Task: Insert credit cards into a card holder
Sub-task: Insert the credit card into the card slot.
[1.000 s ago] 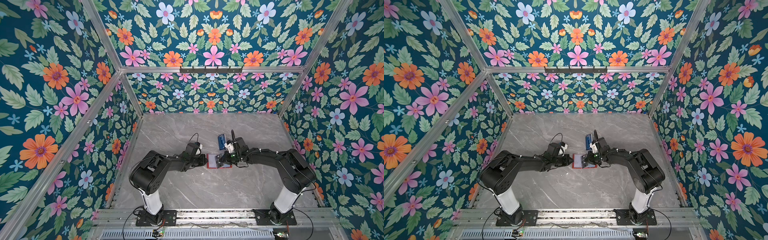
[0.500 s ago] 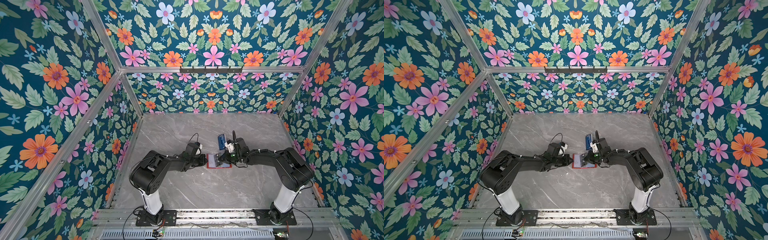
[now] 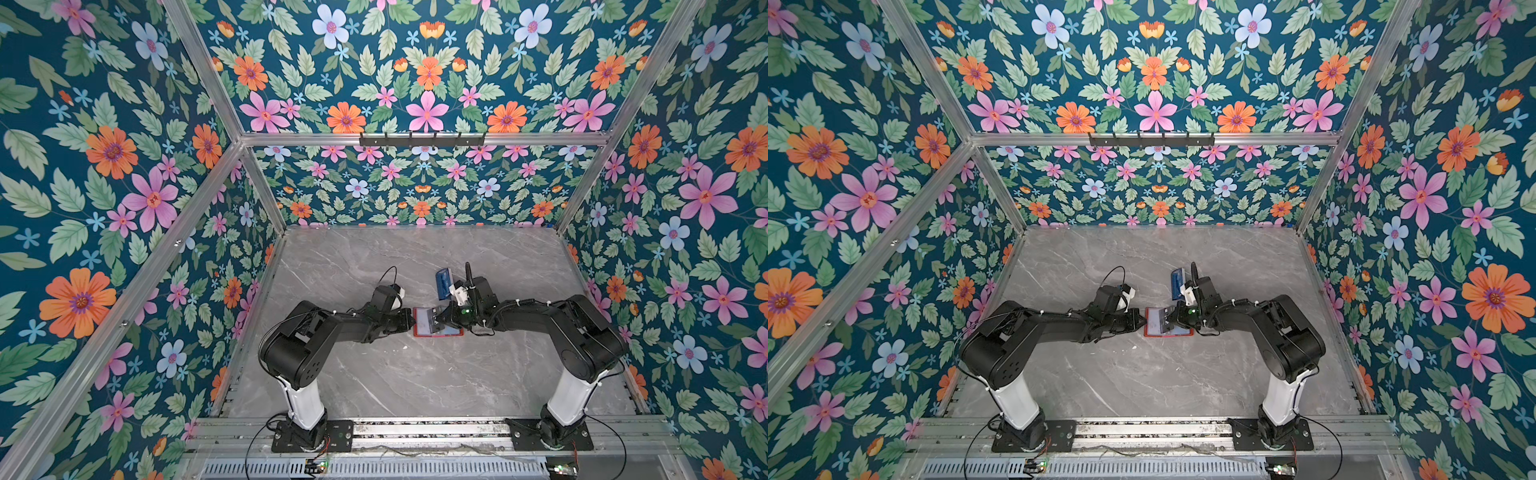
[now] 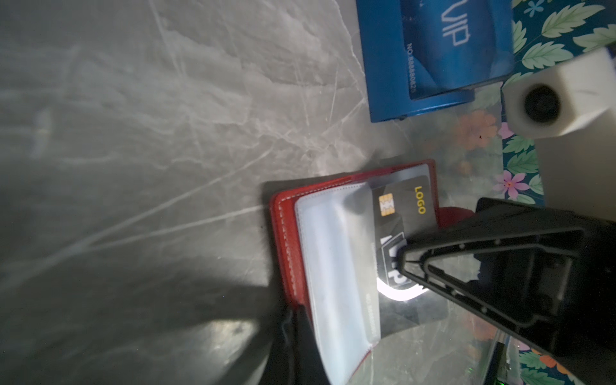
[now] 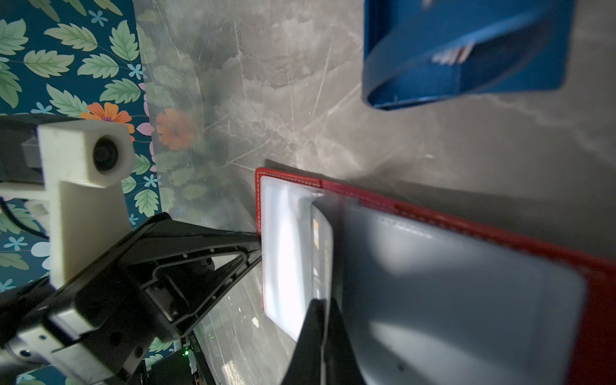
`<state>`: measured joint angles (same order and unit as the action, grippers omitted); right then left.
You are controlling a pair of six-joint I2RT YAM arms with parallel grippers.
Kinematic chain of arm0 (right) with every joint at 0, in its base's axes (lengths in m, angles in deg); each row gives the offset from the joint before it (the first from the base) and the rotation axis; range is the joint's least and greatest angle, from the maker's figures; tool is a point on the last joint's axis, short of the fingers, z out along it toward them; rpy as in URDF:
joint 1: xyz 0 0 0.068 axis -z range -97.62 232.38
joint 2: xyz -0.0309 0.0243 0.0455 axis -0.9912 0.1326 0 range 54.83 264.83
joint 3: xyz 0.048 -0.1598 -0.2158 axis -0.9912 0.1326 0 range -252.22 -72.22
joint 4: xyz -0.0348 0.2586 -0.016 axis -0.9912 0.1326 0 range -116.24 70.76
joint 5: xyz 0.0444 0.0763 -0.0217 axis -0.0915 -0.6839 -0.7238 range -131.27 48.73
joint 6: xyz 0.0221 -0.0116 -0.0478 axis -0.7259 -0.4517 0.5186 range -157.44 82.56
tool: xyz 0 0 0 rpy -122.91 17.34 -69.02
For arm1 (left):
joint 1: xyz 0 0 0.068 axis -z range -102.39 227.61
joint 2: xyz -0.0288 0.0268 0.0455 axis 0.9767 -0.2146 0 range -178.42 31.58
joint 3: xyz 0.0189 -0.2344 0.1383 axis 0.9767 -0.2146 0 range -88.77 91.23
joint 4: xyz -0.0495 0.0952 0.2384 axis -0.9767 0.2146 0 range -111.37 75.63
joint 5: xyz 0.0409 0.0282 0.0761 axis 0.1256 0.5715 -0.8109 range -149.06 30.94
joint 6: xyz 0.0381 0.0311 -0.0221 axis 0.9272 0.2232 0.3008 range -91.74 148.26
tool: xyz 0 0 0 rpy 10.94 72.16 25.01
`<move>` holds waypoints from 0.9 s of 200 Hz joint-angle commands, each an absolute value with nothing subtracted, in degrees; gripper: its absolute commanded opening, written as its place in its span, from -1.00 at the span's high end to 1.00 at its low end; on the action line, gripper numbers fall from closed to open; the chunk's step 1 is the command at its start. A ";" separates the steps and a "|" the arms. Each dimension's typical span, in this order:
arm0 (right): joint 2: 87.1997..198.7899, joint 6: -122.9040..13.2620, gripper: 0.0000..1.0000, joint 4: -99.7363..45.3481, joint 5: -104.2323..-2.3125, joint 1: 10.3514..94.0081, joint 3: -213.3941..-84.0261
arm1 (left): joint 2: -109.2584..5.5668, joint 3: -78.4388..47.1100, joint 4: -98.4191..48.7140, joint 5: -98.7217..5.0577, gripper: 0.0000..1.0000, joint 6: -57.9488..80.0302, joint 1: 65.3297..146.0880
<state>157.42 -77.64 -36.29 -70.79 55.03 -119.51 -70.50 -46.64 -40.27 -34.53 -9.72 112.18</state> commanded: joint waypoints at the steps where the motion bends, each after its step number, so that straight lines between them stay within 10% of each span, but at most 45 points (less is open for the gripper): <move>1: 157.06 -76.56 0.65 -28.67 -66.85 54.20 -120.04 | -70.73 -47.15 -35.90 -34.50 0.99 -9.37 112.33; 180: 153.03 -71.54 -0.60 -8.56 -47.81 48.65 -128.20 | -70.46 -48.09 -37.78 -33.62 1.00 -10.24 112.38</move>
